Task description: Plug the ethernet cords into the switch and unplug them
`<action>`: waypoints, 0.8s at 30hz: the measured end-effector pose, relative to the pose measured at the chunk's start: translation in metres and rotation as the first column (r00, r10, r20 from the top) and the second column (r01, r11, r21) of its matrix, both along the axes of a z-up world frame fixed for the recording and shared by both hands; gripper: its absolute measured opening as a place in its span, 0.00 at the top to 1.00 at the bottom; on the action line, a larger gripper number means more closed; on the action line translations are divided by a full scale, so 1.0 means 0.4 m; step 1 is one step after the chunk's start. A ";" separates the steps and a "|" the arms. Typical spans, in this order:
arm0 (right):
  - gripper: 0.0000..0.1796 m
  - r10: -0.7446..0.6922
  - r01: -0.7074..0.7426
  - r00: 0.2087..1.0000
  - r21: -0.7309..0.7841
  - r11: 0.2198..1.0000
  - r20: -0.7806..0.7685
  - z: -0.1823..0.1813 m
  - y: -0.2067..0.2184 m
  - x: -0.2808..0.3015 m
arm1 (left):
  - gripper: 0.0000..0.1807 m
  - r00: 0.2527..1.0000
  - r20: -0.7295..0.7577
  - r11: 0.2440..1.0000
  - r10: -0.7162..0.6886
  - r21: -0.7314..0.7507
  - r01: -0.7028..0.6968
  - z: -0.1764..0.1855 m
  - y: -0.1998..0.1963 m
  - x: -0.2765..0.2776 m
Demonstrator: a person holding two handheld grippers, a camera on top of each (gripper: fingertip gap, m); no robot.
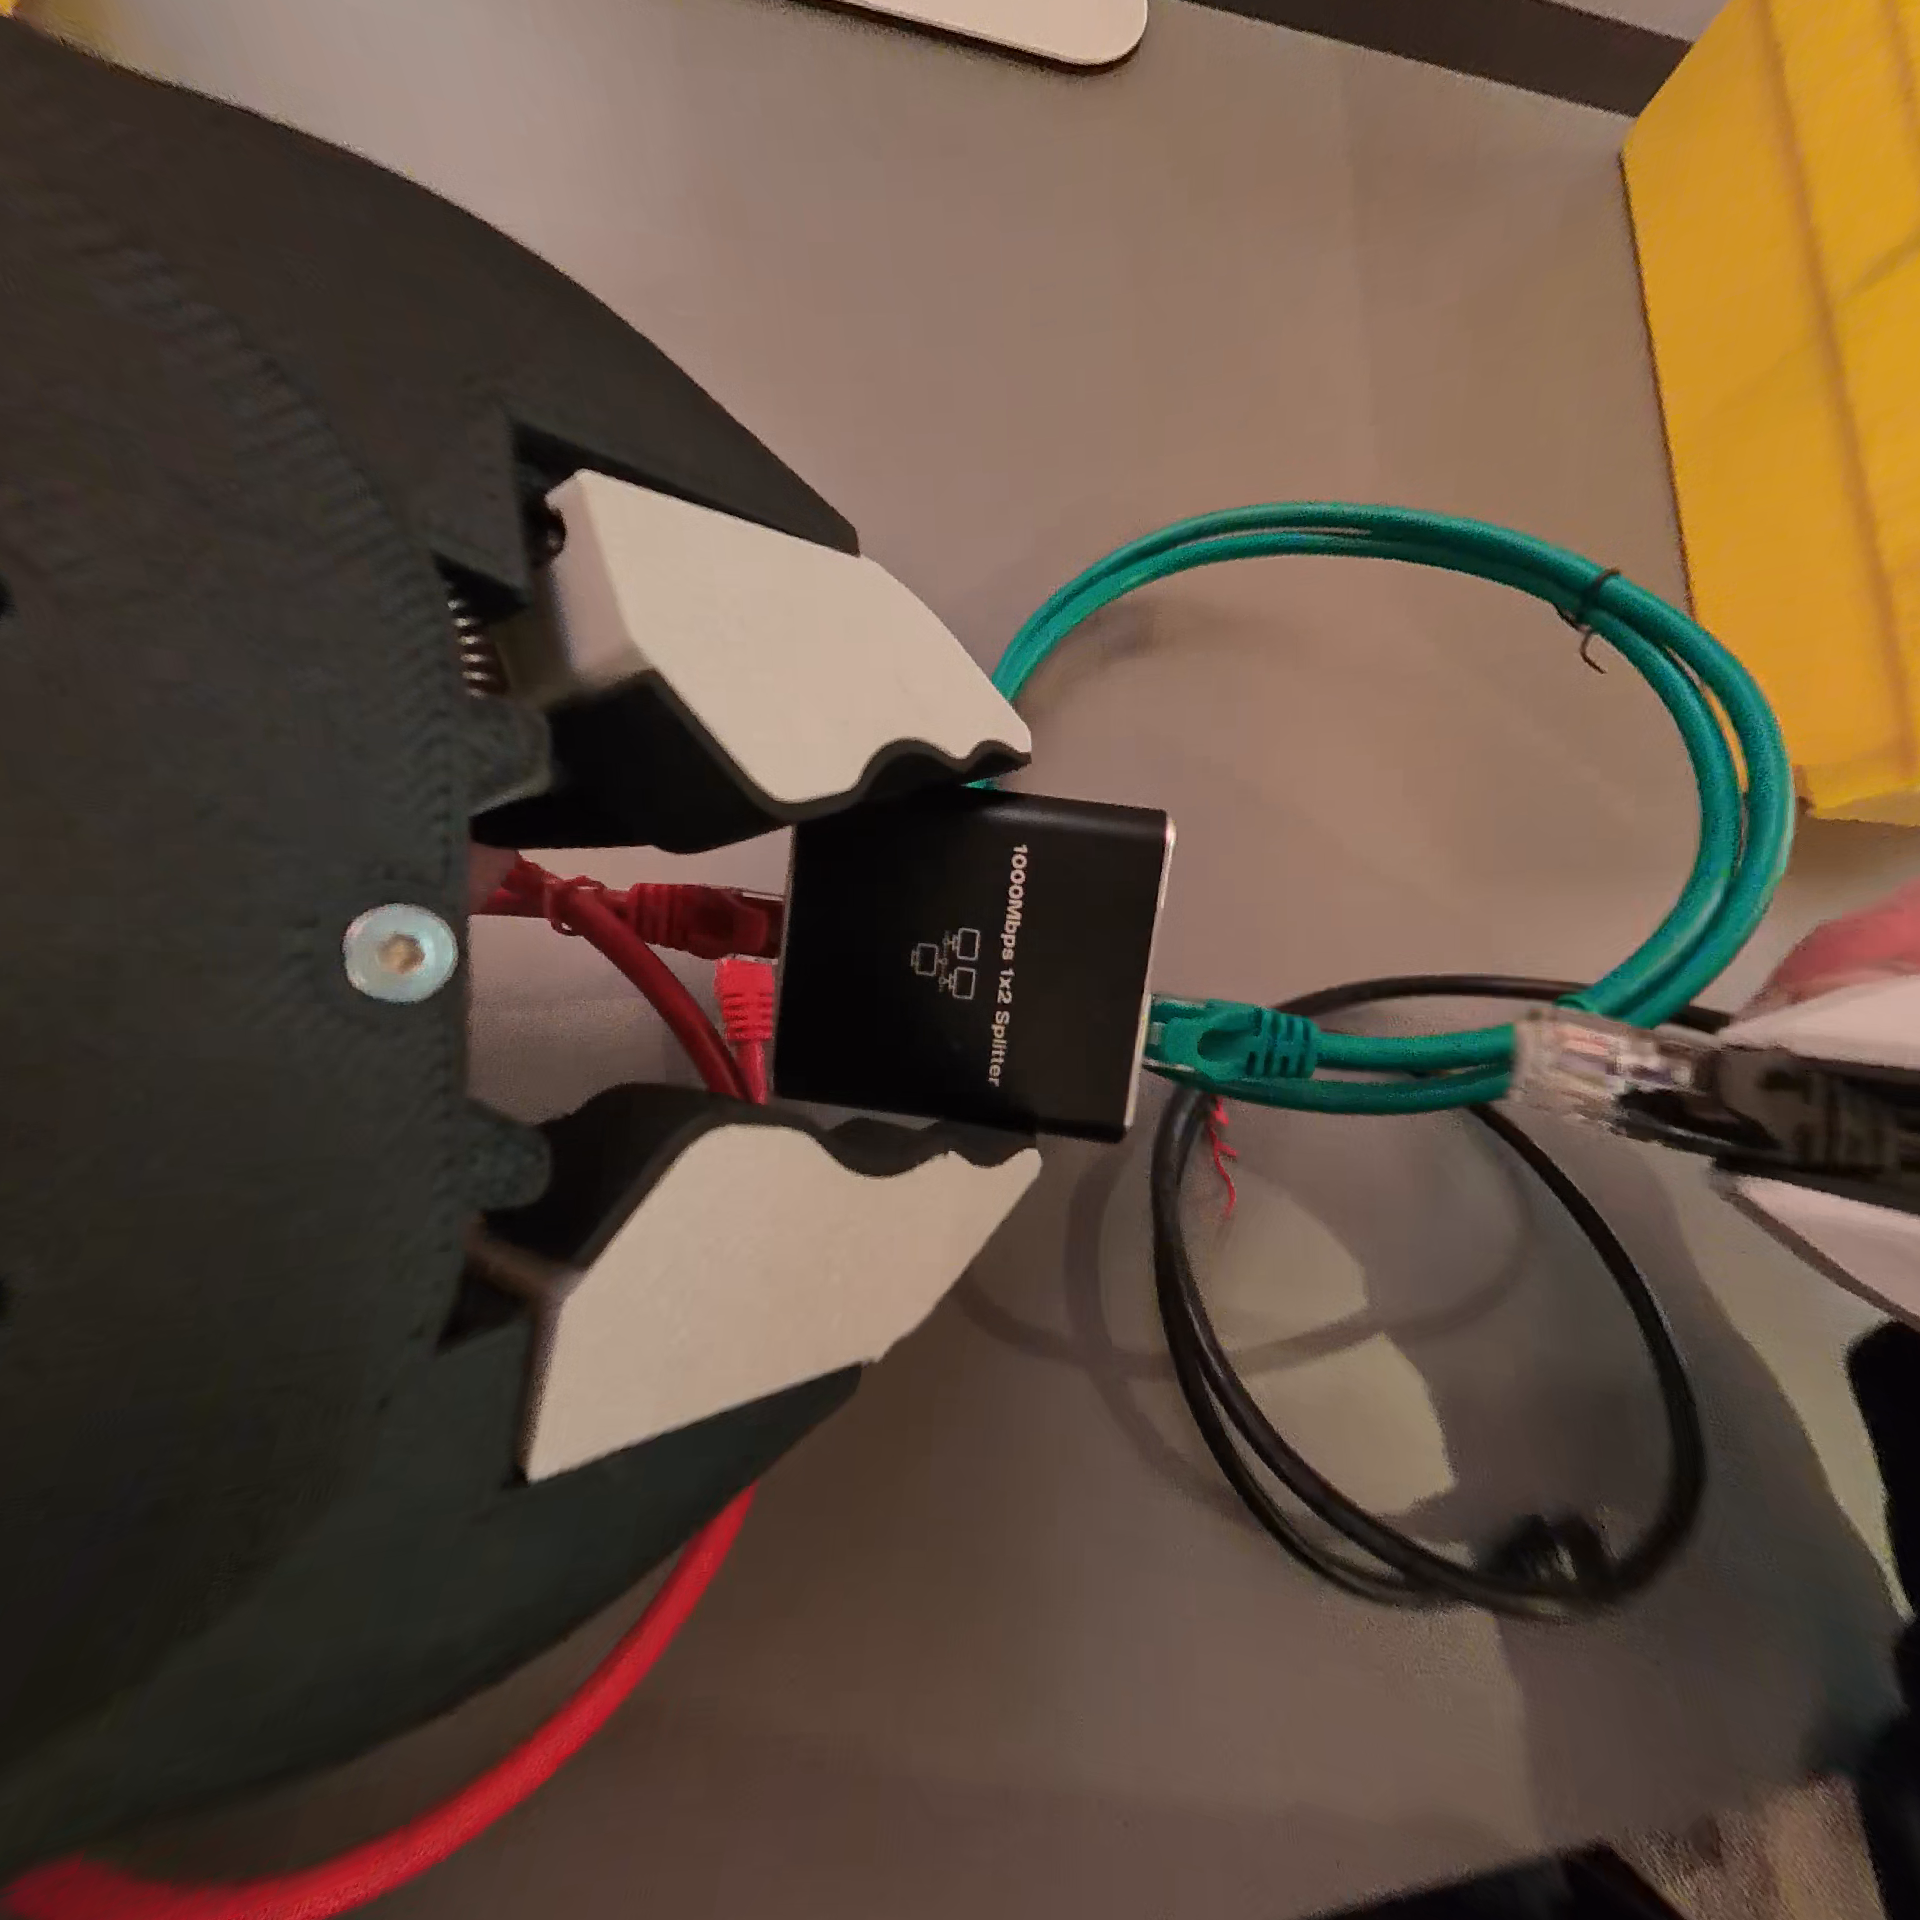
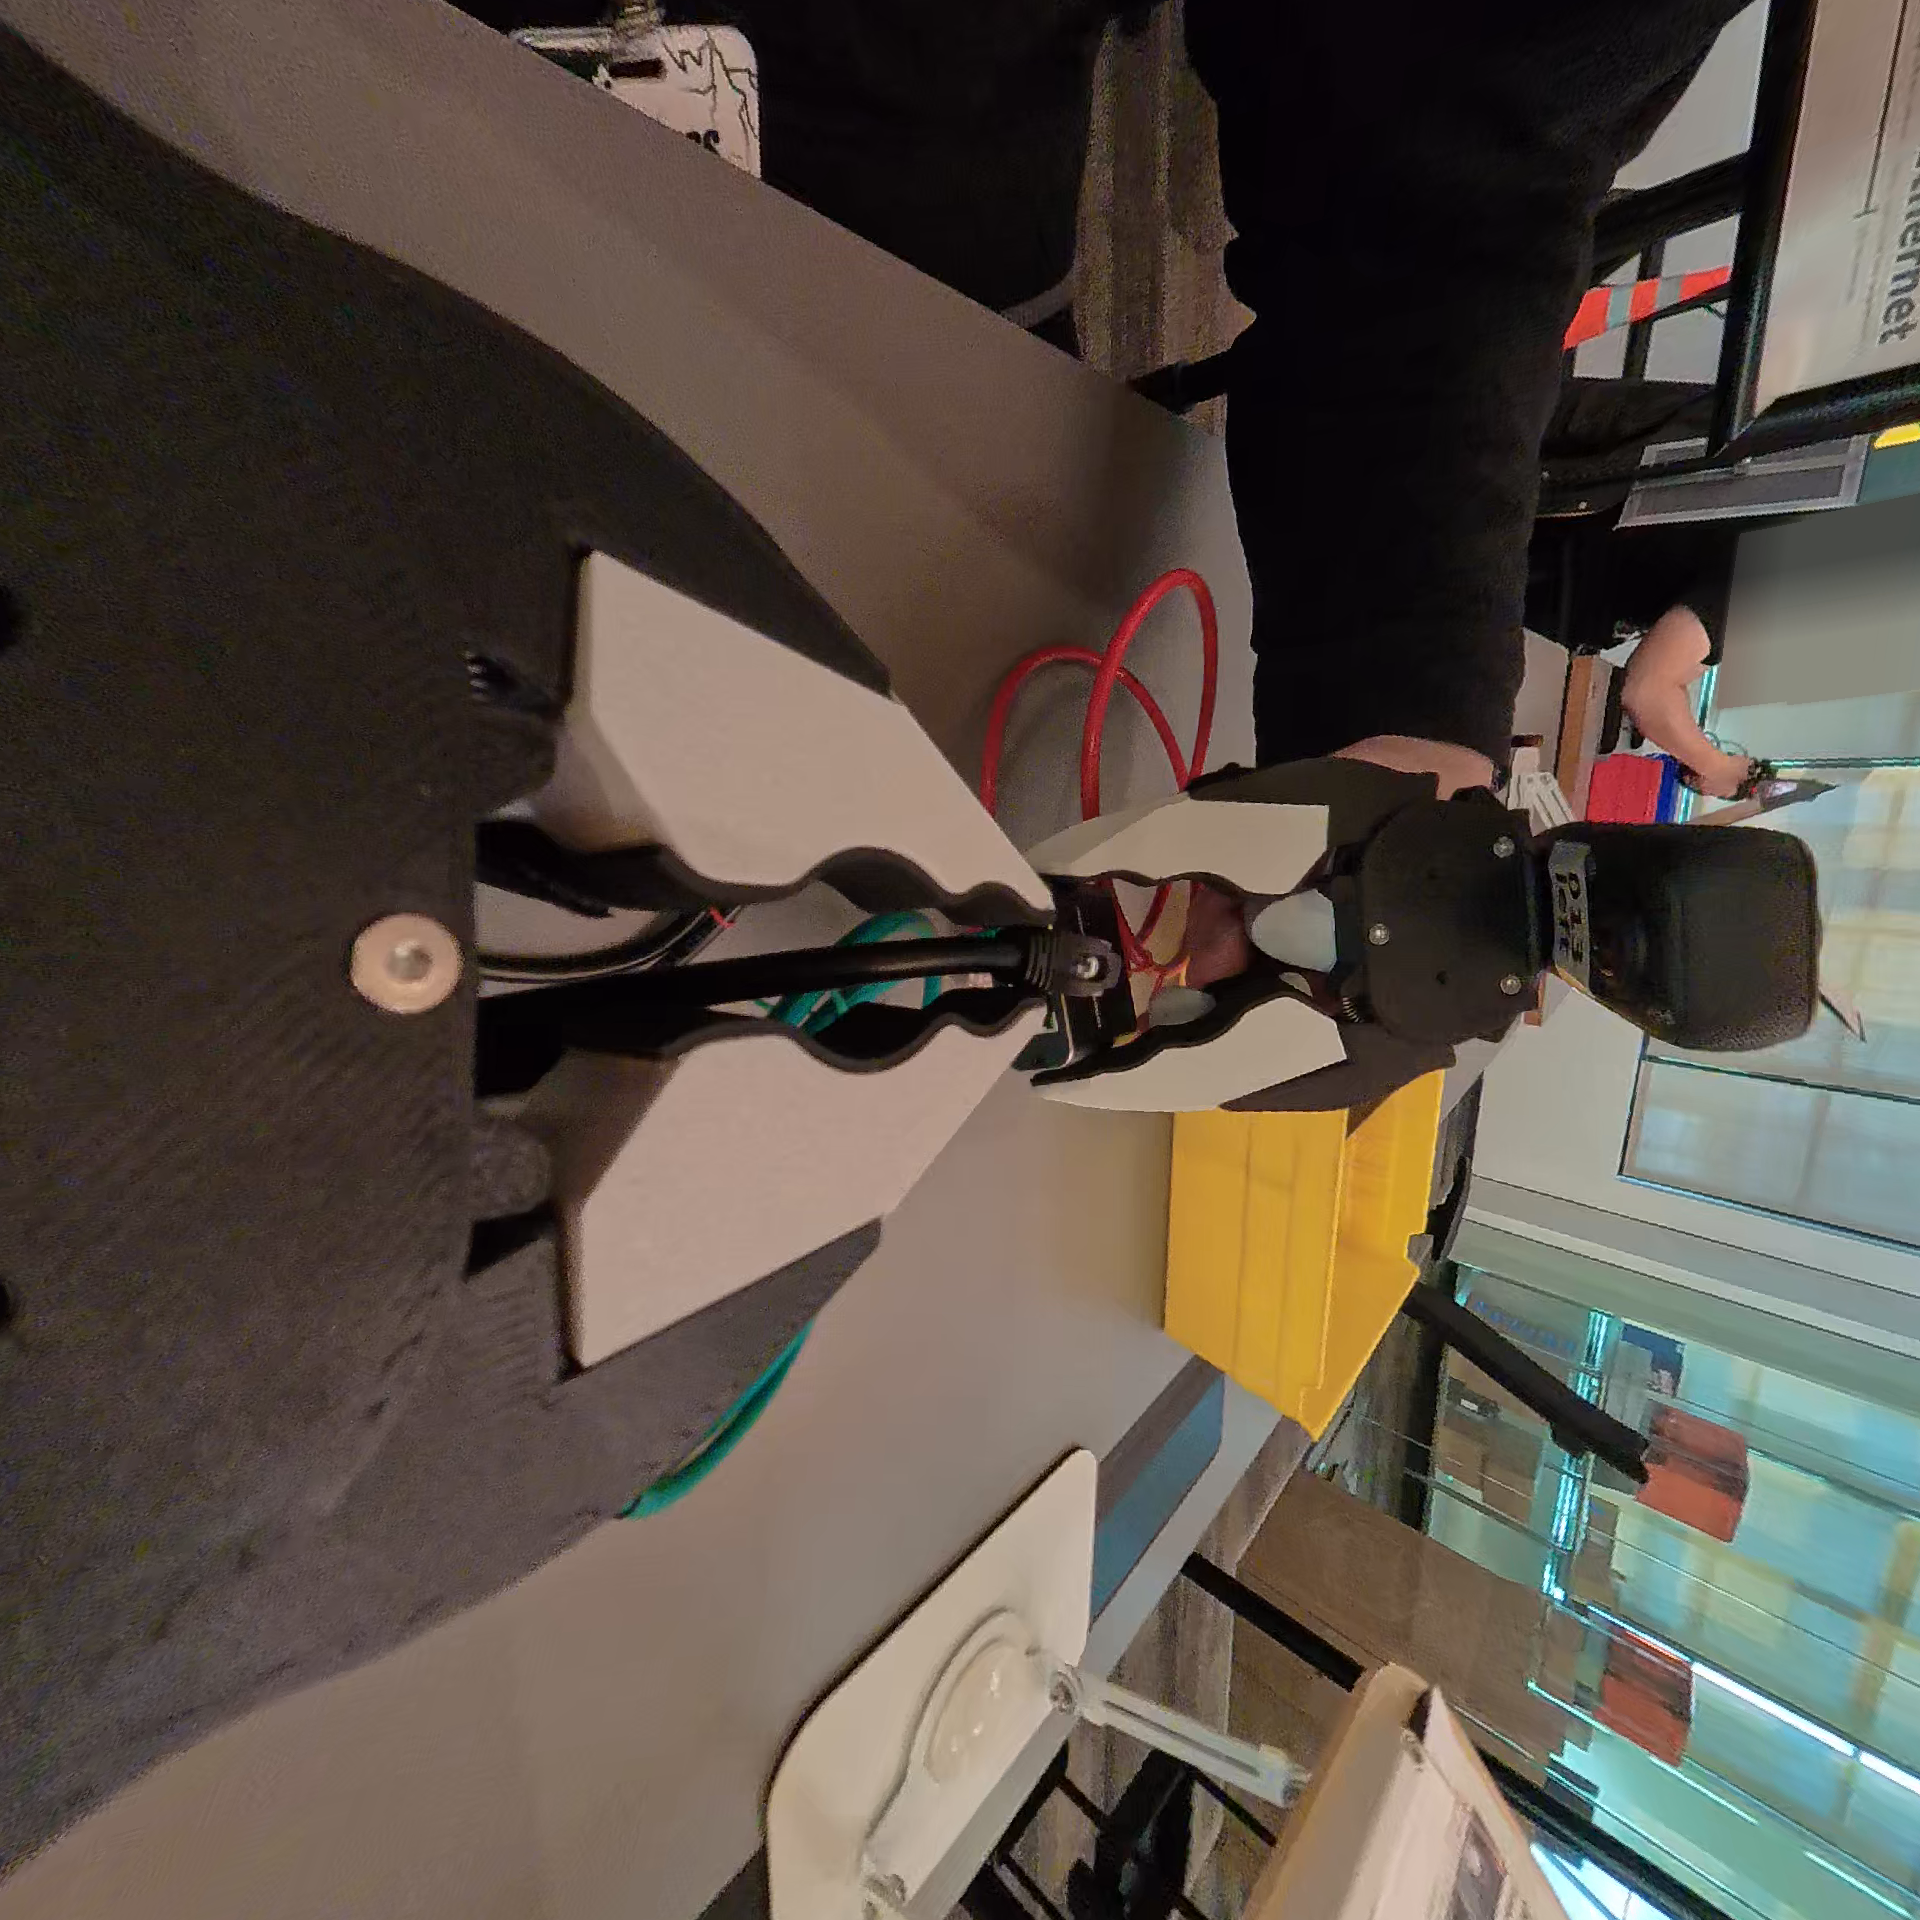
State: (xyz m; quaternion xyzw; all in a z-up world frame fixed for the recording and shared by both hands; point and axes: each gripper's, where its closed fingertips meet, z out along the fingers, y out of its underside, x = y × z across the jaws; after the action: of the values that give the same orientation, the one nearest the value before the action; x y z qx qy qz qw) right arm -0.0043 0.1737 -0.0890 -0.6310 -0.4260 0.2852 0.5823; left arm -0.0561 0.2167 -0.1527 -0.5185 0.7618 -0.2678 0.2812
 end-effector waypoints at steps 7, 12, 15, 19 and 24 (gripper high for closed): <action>0.95 -0.010 0.008 1.000 0.082 0.997 0.029 0.050 0.024 -0.042 | 0.67 1.000 0.012 1.000 0.002 -0.018 -0.001 0.054 -0.007 -0.034; 0.95 0.026 -0.029 0.999 0.087 0.996 0.027 0.063 0.068 -0.082 | 0.67 0.999 -0.025 0.999 0.043 0.019 -0.042 0.074 0.012 -0.064; 0.95 0.024 -0.025 1.000 0.098 0.995 0.011 0.075 0.095 -0.096 | 0.67 0.998 -0.027 0.998 0.055 0.011 -0.055 0.069 0.022 -0.077; 0.95 0.007 -0.006 1.000 0.082 0.997 -0.013 0.038 0.100 -0.096 | 0.67 0.998 -0.041 0.999 0.042 -0.016 -0.042 0.050 0.027 -0.085; 0.95 0.024 -0.026 0.999 0.081 0.996 0.029 0.008 0.085 -0.097 | 0.67 1.000 -0.024 0.997 0.014 -0.070 -0.015 0.043 0.016 -0.076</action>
State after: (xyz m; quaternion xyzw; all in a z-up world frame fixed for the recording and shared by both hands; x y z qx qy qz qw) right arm -0.0432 0.2078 -0.0860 -0.6053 -0.4534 0.2660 0.5977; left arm -0.0863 0.2233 -0.1354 -0.5367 0.7514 -0.2863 0.2558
